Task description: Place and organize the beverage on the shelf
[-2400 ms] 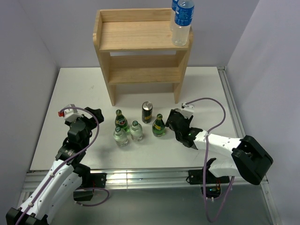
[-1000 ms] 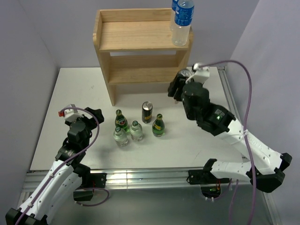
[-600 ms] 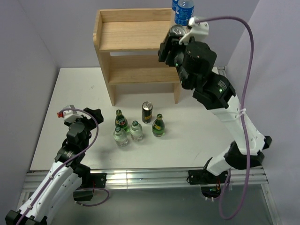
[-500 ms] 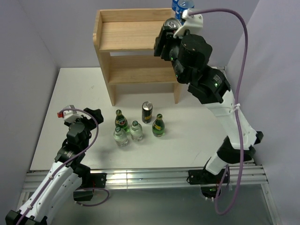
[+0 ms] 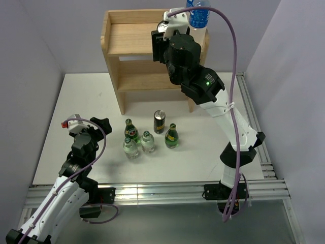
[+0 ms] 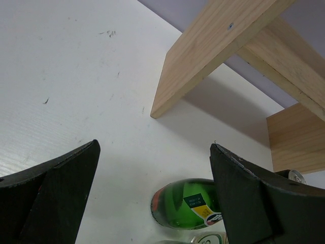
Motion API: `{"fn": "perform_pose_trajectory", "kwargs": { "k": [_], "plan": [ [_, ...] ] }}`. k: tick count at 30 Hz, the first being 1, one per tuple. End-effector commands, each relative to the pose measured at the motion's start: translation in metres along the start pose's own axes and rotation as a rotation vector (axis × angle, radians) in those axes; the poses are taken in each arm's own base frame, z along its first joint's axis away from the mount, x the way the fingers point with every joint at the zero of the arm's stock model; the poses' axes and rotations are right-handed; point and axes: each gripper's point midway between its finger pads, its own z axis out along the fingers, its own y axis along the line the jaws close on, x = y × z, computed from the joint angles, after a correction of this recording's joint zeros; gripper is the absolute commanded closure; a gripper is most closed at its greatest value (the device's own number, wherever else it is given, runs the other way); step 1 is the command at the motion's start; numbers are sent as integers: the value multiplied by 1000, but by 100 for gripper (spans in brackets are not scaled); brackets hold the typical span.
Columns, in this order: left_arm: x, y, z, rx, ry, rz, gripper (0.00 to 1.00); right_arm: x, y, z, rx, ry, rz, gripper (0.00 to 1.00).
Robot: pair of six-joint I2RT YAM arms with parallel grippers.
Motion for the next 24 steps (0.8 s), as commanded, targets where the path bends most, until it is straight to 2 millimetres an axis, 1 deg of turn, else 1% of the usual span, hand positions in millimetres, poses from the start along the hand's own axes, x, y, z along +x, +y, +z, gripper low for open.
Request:
{"fn": "perform_pose_trajectory", "kwargs": {
  "k": [1,4,6,8,9,10,11,12,13,14,19,24],
  "plan": [
    [-4,-3,-1,13,-17,-15,3,-66,-20,-12,37,-187,106,100],
    [-4,-3,-1,15,-17,-15,3,-65,-23,-4,34,-192,121,100],
    [-3,-4,-1,16,-15,-13,3,-64,-29,4,38,-191,127,100],
    [-3,-4,-1,18,-13,-14,3,-63,-27,9,6,-192,148,100],
    [-3,-4,0,16,-13,-12,3,-59,-35,16,13,-184,152,100],
    [-3,-5,0,20,-13,-15,3,-60,-32,19,-22,-186,180,100],
    [-3,-4,0,18,-13,-14,3,-57,-35,23,-23,-182,179,100],
    [-3,-4,0,16,-13,-14,3,-55,-42,29,-8,-179,172,100],
    [-4,-4,0,16,-15,-15,3,-54,-44,33,-7,-181,171,100],
    [-3,-3,0,13,-13,-12,3,-50,-43,38,-8,-173,164,100],
    [-4,-2,0,6,-19,-12,3,-40,-46,52,-9,-156,191,100],
    [-3,-1,1,-1,-18,-7,3,-32,-43,59,-22,-141,195,100]
  ]
}}
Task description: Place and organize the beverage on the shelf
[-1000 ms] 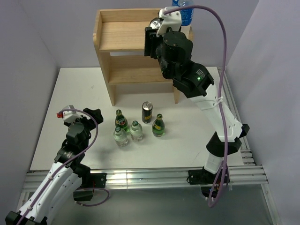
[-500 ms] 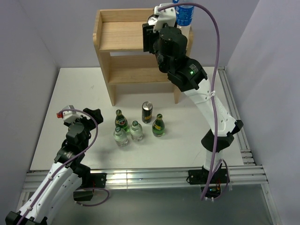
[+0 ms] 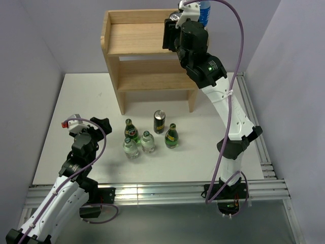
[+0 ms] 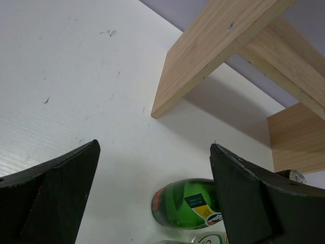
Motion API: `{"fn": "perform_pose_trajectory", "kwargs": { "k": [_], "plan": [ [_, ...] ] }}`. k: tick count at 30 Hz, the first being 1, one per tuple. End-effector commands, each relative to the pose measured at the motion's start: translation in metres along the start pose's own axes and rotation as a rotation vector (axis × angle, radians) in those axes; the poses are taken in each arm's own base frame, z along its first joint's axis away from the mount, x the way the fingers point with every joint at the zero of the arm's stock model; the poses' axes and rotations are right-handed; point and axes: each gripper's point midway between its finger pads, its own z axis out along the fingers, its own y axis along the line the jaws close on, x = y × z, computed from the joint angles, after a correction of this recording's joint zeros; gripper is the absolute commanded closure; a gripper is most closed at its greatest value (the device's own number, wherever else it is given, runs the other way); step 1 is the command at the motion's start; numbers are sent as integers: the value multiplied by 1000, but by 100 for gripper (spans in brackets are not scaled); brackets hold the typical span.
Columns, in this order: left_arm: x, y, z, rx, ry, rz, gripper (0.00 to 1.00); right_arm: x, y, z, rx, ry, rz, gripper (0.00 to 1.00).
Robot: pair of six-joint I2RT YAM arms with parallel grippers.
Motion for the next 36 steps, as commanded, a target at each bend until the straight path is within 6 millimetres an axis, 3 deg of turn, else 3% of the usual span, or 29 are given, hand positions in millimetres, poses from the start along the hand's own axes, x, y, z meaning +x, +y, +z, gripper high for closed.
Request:
{"fn": "perform_pose_trajectory", "kwargs": {
  "k": [1,9,12,15,16,23,25,36],
  "plan": [
    [-4,-1,1,-2,-19,-9,3,-50,4,-7,-45,-151,105,100],
    [-4,-1,1,-3,-20,-9,3,-33,7,5,-43,-115,96,100],
    [-5,0,1,-6,-21,-9,3,-27,7,9,-39,-106,93,86],
    [-5,-1,0,-5,-22,-9,3,-22,8,12,-40,-96,86,56],
    [-5,0,0,-7,-22,-9,3,-20,9,13,-39,-91,85,41],
    [-7,-1,0,-4,-26,-12,3,-10,10,20,-32,-74,74,25],
    [-8,-1,0,-7,-28,-13,3,-7,12,21,-34,-69,72,14],
    [-8,0,-1,-9,-30,-15,3,0,9,23,-18,-58,68,13]
  ]
}}
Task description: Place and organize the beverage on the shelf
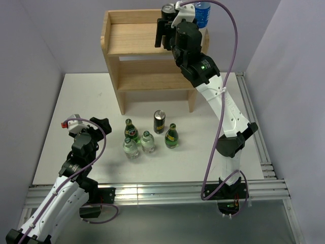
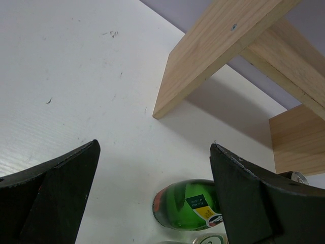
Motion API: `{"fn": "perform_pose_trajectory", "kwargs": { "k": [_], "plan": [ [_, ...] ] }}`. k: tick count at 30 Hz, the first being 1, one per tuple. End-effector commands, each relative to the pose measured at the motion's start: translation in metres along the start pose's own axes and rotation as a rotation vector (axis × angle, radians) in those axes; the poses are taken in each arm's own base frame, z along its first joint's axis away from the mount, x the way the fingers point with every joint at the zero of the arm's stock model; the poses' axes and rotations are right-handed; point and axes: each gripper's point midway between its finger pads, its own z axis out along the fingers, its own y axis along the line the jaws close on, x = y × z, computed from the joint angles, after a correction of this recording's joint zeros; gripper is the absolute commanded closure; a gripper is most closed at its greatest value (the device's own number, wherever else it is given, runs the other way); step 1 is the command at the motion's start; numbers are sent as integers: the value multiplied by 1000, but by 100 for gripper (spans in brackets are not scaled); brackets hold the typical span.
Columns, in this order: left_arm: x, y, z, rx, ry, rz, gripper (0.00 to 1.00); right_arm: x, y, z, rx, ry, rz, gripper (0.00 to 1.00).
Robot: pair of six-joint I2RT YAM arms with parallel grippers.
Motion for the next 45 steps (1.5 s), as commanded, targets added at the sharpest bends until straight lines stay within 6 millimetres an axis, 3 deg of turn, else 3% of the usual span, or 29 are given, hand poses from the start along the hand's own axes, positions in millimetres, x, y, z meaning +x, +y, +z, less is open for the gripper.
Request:
{"fn": "perform_pose_trajectory", "kwargs": {
  "k": [1,12,21,29,33,35,36,38,39,40,41,42,43,44,45],
  "plan": [
    [-7,-2,-1,-1,-24,-14,3,-10,-5,0,14,-39,23,13],
    [-8,-1,-1,-7,-29,-14,3,-2,-6,-3,16,-16,29,13],
    [-9,0,-1,-8,-32,-14,3,1,-11,-17,11,4,41,11],
    [-11,1,-2,-18,-40,-13,3,-5,-11,-42,-2,-1,53,4],
    [-11,3,-2,-24,-42,-12,3,8,-8,-56,-15,30,61,2],
    [-11,3,-1,-28,-42,-11,3,5,-10,-69,-14,24,73,1],
    [-12,3,-1,-28,-44,-12,3,19,-4,-73,-22,52,71,1],
    [-12,2,-1,-26,-45,-13,3,18,-8,-92,-8,45,86,1],
    [-13,2,-2,-26,-47,-14,3,42,4,-101,-27,83,75,1],
    [-13,3,-2,-27,-46,-15,3,35,0,-118,-33,64,93,1],
    [-12,2,-2,-24,-45,-15,3,41,-3,-128,-13,65,99,1],
    [-12,2,-2,-22,-45,-17,3,74,1,-136,-16,112,100,1],
    [-11,3,-2,-22,-43,-16,3,70,2,-160,-52,99,144,1],
    [-11,3,-2,-23,-41,-15,3,83,1,-170,-60,114,168,1],
    [-10,3,-2,-21,-41,-18,2,129,1,-178,-62,175,184,1]
  ]
}}
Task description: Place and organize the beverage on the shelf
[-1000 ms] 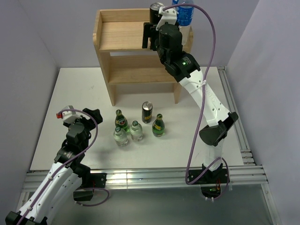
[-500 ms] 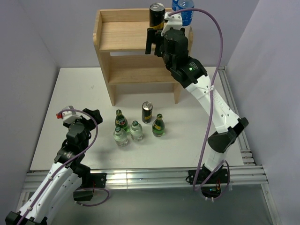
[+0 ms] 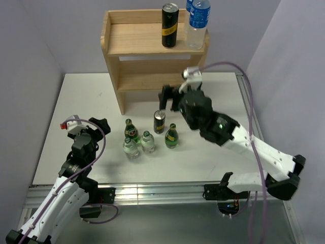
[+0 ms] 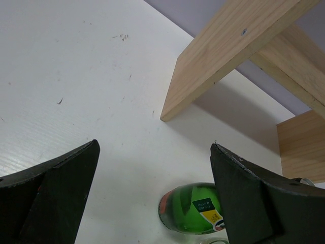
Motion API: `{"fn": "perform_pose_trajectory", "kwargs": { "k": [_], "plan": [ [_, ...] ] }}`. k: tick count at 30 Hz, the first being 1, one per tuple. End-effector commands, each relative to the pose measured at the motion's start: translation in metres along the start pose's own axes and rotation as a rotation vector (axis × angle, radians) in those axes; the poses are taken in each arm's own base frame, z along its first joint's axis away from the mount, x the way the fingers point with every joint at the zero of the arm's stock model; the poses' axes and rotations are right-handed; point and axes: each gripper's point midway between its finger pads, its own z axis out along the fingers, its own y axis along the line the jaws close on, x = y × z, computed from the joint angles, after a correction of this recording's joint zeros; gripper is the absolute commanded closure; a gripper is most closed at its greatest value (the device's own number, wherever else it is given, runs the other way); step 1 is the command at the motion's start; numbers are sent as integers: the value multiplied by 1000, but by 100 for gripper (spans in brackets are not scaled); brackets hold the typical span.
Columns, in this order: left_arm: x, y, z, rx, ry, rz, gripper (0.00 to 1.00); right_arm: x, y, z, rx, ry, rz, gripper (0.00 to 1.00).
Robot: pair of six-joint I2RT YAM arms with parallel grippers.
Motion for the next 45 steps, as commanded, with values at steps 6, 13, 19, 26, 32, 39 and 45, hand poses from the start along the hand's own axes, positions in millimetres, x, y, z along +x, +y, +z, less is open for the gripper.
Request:
{"fn": "perform_pose_trajectory", "kwargs": {
  "k": [6,13,19,26,32,39,45],
  "plan": [
    [-6,-6,0,14,-18,-27,1,156,-31,-59,10,123,190,0],
    [-4,-2,2,-6,-17,-17,1,247,-39,-65,0,229,219,0],
    [-4,0,0,-8,-25,-20,1,285,-37,-55,6,262,209,0],
    [-4,0,1,-9,-24,-16,1,300,-24,-35,11,263,175,0],
    [-4,0,1,-8,-22,-14,1,315,-30,-17,59,263,161,0],
    [-3,-2,0,2,-20,-17,1,326,-38,-3,109,228,160,0],
    [-3,-1,1,2,-20,-14,1,328,-45,9,159,185,136,0]
  ]
}}
